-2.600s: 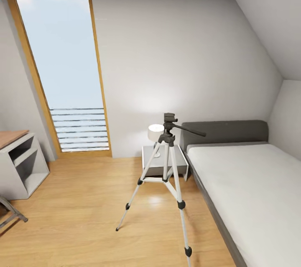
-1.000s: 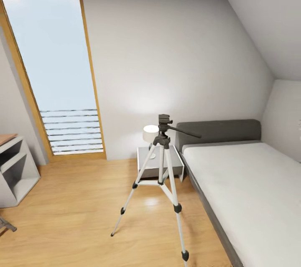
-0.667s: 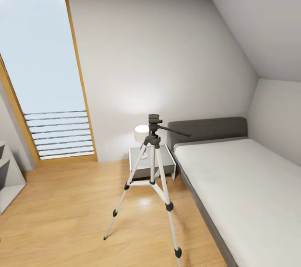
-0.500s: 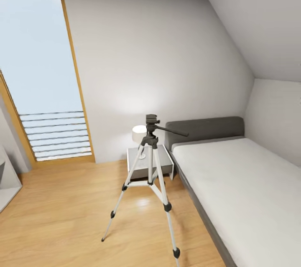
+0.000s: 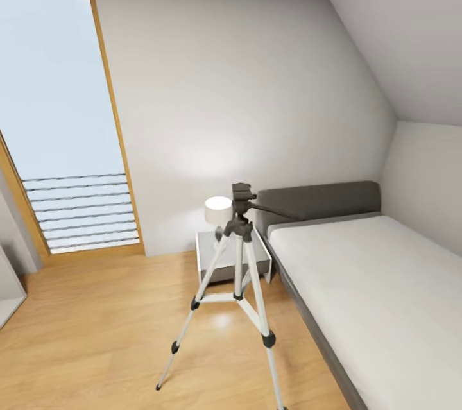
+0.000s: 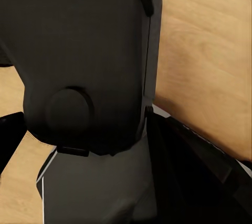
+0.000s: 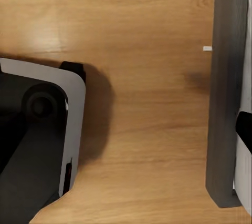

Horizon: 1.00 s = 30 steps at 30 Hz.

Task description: Attach the digital camera to the camera tripod in the bedroom.

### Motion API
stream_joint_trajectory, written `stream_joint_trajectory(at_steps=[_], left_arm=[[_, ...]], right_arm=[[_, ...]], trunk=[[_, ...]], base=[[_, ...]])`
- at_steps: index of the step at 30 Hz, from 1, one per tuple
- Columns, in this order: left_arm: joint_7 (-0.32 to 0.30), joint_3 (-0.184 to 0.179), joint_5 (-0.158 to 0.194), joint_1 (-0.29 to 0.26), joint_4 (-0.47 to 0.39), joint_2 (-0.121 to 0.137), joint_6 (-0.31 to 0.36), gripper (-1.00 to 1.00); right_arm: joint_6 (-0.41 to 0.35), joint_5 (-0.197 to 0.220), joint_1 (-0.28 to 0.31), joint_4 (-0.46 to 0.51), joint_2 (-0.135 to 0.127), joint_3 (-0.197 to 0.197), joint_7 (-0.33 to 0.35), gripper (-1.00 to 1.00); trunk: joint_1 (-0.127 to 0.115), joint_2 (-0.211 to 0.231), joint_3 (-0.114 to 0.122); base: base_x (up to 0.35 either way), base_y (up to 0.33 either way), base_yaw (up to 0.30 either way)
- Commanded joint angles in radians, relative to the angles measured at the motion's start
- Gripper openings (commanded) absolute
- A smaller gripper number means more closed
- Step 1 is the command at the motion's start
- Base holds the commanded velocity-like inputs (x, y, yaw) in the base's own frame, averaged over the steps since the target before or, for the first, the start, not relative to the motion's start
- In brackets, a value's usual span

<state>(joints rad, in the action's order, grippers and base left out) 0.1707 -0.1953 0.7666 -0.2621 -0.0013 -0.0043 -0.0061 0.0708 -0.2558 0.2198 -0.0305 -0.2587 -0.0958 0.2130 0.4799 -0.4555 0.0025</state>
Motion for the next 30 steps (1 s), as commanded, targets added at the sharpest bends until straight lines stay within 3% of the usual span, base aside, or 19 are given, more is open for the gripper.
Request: stream_joint_trajectory(at_steps=[1,11,30], left_arm=[[0.004,-0.009,0.005,0.0,0.0,0.0,0.0,-1.0],[0.004,-0.009,0.005,0.0,0.0,0.0,0.0,-1.0],[0.004,-0.009,0.006,0.0,0.0,0.0,0.0,-1.0]], right_arm=[[0.006,-0.009,0.001,-0.003,-0.001,-0.008,0.002,1.0],[0.006,-0.01,0.001,-0.003,-0.001,-0.008,0.002,1.0],[0.003,-0.01,0.001,-0.003,-0.001,-0.008,0.004,1.0]], trunk=[[0.001,0.0,0.0],[0.001,0.0,0.0],[0.001,0.0,0.0]], base=[[0.245,0.099,-0.001],[0.145,0.032,0.0],[0.009,0.001,0.0]])
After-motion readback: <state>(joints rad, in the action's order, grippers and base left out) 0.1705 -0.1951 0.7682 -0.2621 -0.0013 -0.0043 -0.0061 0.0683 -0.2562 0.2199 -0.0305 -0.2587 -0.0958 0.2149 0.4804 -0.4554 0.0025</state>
